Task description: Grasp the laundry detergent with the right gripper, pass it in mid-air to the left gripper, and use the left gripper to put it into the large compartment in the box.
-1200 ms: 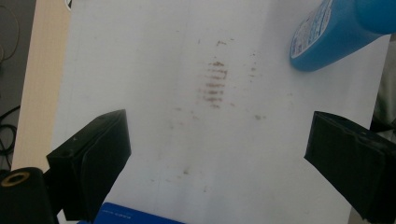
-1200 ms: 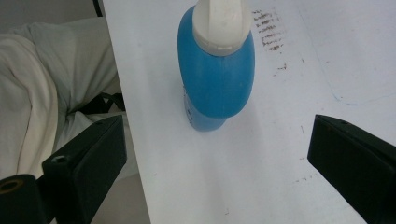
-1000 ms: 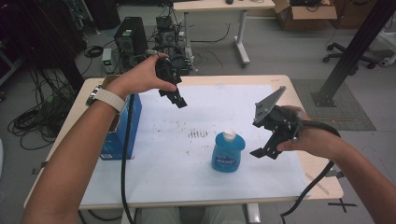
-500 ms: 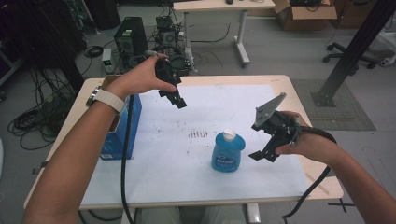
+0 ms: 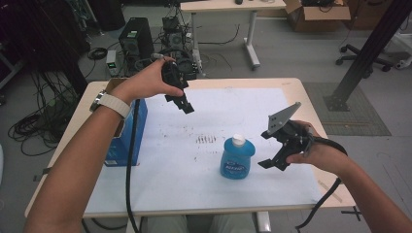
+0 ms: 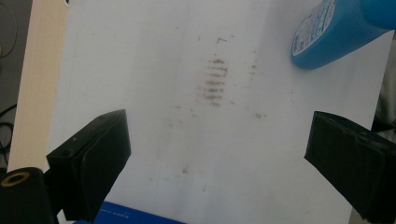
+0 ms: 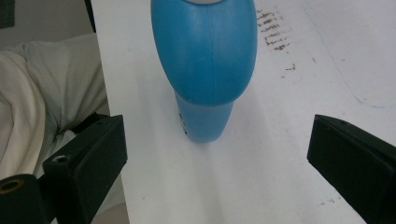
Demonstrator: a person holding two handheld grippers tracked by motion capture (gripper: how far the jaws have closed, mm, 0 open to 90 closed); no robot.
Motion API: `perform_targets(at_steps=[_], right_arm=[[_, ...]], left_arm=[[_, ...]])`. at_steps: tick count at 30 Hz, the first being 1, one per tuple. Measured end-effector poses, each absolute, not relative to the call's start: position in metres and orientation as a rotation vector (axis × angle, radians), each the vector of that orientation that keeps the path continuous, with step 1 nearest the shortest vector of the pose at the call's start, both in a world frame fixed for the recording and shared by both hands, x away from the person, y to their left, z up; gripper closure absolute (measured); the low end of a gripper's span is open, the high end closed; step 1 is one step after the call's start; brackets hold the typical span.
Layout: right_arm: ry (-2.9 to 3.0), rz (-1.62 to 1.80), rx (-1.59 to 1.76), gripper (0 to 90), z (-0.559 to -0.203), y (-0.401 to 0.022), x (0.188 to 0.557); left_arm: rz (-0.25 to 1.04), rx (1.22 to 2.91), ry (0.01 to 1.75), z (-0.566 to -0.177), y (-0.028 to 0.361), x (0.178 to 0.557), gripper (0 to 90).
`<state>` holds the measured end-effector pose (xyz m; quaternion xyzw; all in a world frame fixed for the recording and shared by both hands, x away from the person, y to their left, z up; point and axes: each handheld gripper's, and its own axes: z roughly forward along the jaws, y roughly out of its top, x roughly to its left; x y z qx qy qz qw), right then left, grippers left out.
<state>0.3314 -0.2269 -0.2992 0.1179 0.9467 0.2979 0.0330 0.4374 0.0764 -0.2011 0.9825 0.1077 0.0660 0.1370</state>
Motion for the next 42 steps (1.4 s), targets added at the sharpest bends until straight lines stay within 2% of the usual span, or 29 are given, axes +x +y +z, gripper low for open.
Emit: perform_targets(at_steps=[42], right_arm=[[2.828, 1.181, 0.327, 4.8, -0.332, -0.238, 0.336]], left_arm=[[0.19, 2.854, 0.31, -0.203, 0.074, 0.438, 7.0]])
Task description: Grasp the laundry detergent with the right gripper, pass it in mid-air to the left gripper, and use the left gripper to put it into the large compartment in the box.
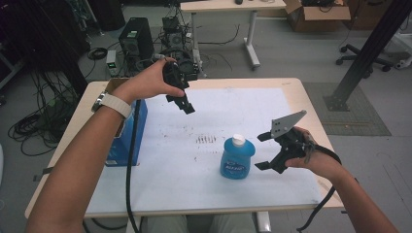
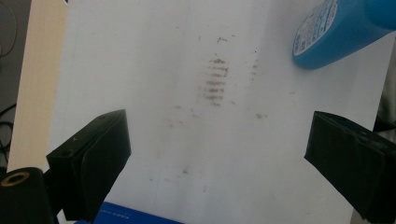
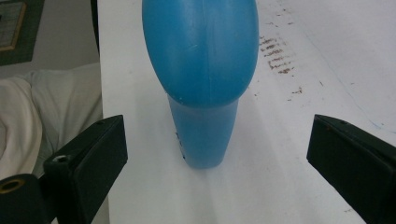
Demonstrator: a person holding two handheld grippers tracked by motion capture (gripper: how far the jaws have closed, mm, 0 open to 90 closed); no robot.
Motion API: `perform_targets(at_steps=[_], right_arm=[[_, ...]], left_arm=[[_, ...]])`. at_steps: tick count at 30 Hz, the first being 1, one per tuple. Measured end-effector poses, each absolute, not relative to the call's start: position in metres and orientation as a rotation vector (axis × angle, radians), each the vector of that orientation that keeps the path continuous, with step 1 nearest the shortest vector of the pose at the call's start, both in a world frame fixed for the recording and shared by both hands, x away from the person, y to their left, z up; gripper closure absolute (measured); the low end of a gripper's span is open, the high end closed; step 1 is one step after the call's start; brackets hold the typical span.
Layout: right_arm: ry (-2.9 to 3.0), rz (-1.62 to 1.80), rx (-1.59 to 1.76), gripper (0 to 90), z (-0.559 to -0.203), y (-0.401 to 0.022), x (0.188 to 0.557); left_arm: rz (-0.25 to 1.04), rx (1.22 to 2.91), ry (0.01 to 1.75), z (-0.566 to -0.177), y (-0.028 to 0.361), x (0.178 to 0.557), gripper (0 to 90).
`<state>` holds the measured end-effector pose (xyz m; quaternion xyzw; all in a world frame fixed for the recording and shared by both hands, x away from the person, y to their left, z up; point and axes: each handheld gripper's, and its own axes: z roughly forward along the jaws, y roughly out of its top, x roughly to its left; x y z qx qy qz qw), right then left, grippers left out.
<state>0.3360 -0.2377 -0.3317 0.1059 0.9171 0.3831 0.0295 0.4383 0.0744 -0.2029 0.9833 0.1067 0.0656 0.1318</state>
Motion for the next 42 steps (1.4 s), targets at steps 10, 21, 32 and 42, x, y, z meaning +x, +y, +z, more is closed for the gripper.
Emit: perform_targets(at_steps=[10, 21, 32, 42], right_arm=[[2.824, 1.207, 0.313, 4.9, -0.339, -0.236, 0.337], [2.817, 1.21, 0.303, 4.8, -0.343, -0.231, 0.337], [2.817, 1.249, 0.3, 4.8, -0.353, -0.226, 0.338], [2.819, 1.236, 0.276, 4.7, -0.357, -0.218, 0.338]], left_arm=[[0.19, 2.855, 0.312, -0.203, 0.075, 0.438, 7.0], [0.192, 2.852, 0.313, -0.203, 0.075, 0.438, 7.0], [0.188, 2.853, 0.314, -0.204, 0.073, 0.438, 7.0], [0.181, 2.864, 0.306, -0.205, 0.072, 0.439, 7.0]])
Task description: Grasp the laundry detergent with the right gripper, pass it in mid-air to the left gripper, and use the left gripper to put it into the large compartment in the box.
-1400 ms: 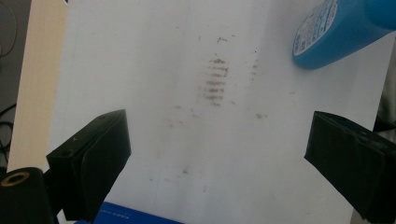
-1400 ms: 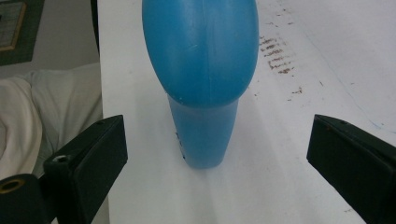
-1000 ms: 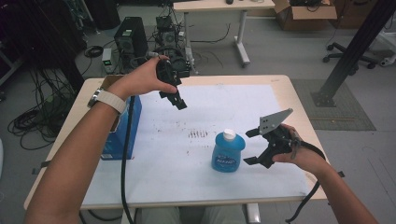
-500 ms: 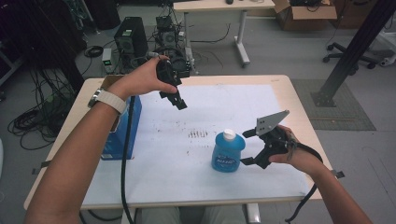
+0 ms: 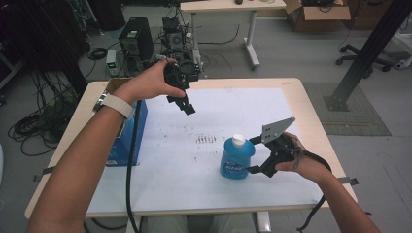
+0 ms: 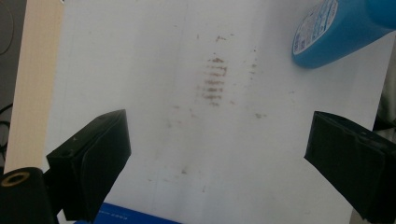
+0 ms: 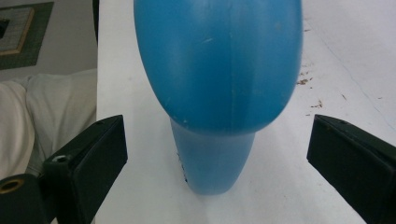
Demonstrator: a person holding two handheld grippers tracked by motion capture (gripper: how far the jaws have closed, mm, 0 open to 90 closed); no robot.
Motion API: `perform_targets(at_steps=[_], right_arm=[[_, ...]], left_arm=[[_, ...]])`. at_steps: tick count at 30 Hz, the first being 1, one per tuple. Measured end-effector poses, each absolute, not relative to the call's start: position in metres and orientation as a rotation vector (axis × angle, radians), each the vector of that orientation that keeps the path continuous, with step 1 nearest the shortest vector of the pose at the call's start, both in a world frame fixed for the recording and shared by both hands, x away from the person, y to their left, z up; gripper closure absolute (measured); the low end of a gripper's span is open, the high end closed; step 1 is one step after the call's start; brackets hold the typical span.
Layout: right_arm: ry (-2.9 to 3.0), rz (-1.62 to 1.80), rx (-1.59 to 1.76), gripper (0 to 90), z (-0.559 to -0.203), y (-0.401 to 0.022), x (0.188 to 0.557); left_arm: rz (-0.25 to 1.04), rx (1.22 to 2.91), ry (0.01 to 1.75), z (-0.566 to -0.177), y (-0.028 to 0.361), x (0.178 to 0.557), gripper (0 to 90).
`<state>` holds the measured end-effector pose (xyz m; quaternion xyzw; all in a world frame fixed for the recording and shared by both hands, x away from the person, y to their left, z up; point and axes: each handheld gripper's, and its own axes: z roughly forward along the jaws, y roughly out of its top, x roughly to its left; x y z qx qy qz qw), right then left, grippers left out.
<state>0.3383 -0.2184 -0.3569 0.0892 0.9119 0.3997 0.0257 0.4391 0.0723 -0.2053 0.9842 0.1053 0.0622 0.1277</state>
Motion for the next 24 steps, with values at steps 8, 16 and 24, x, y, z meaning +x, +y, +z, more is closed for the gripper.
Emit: perform_targets(at_steps=[8, 16, 24], right_arm=[[2.809, 1.252, 0.276, 4.8, -0.361, -0.214, 0.338], [2.805, 1.267, 0.269, 4.9, -0.367, -0.21, 0.337], [2.799, 1.269, 0.265, 4.9, -0.368, -0.206, 0.337]], left_arm=[[0.183, 2.862, 0.306, -0.206, 0.072, 0.439, 7.1], [0.181, 2.863, 0.304, -0.206, 0.071, 0.439, 7.1], [0.181, 2.859, 0.311, -0.207, 0.071, 0.439, 7.1]])
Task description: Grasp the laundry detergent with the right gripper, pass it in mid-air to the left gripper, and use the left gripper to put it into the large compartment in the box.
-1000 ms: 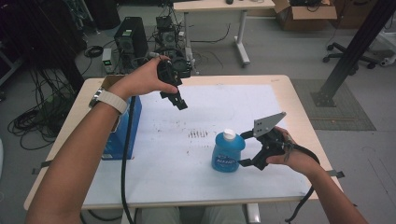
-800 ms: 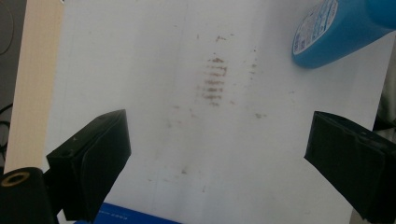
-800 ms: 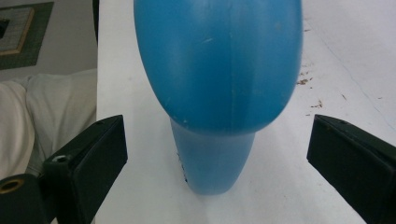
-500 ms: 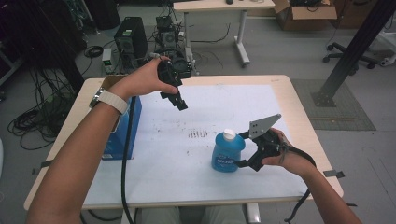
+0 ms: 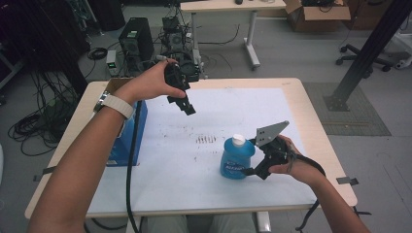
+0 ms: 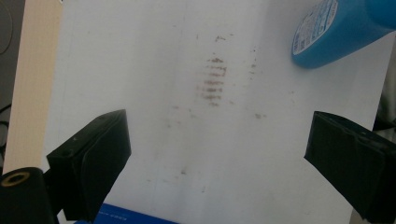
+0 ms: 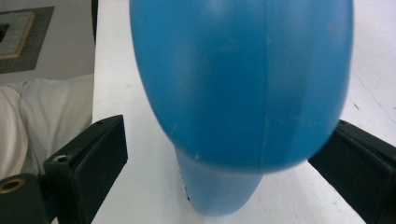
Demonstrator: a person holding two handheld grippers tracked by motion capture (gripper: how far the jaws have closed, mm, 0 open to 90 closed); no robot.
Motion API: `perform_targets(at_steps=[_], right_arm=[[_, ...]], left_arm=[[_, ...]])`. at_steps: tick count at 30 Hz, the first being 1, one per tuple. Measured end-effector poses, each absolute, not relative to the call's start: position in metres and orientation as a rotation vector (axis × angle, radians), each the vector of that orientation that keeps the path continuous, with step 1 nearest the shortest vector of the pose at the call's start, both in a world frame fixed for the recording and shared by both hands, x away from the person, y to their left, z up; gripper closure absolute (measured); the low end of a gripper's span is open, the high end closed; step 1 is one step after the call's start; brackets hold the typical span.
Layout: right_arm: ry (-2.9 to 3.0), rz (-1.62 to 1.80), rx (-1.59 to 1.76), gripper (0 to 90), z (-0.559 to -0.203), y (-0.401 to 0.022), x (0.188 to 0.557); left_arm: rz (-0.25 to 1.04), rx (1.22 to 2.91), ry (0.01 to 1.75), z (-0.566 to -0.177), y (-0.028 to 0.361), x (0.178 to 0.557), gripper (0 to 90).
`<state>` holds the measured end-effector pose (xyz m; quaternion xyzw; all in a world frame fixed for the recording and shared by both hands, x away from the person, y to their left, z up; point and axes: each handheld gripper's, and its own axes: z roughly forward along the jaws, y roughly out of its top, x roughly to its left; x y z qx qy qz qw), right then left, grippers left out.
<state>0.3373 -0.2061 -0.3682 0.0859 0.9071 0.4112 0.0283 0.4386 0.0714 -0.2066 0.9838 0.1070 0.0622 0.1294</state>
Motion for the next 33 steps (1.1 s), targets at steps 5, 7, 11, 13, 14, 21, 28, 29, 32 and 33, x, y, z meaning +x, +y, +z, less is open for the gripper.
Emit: perform_targets(at_steps=[5, 7, 11, 13, 14, 21, 28, 29, 32, 33], right_arm=[[2.792, 1.296, 0.262, 5.8, -0.37, -0.203, 0.337], [2.792, 1.299, 0.262, 5.8, -0.372, -0.202, 0.338], [2.794, 1.308, 0.27, 5.8, -0.375, -0.199, 0.337], [2.793, 1.316, 0.268, 5.9, -0.376, -0.197, 0.337], [2.793, 1.316, 0.268, 5.9, -0.376, -0.197, 0.337], [2.783, 1.328, 0.274, 6.2, -0.379, -0.196, 0.337], [2.774, 1.343, 0.274, 8.3, -0.379, -0.196, 0.338], [2.771, 1.35, 0.274, 9.5, -0.379, -0.196, 0.337], [2.769, 1.365, 0.277, 10.2, -0.38, -0.196, 0.337], [2.77, 1.366, 0.277, 10.6, -0.381, -0.196, 0.337]], left_arm=[[0.179, 2.86, 0.312, -0.207, 0.072, 0.439, 7.1], [0.178, 2.86, 0.312, -0.207, 0.072, 0.439, 7.1], [0.179, 2.857, 0.315, -0.207, 0.072, 0.439, 7.1], [0.179, 2.855, 0.316, -0.208, 0.072, 0.439, 7.1], [0.179, 2.855, 0.316, -0.208, 0.072, 0.439, 7.1], [0.175, 2.854, 0.32, -0.208, 0.072, 0.439, 7.1], [0.174, 2.858, 0.32, -0.209, 0.073, 0.439, 7.2], [0.174, 2.858, 0.321, -0.209, 0.073, 0.439, 7.2], [0.174, 2.862, 0.318, -0.208, 0.074, 0.44, 7.1], [0.174, 2.859, 0.322, -0.209, 0.073, 0.44, 7.2]])
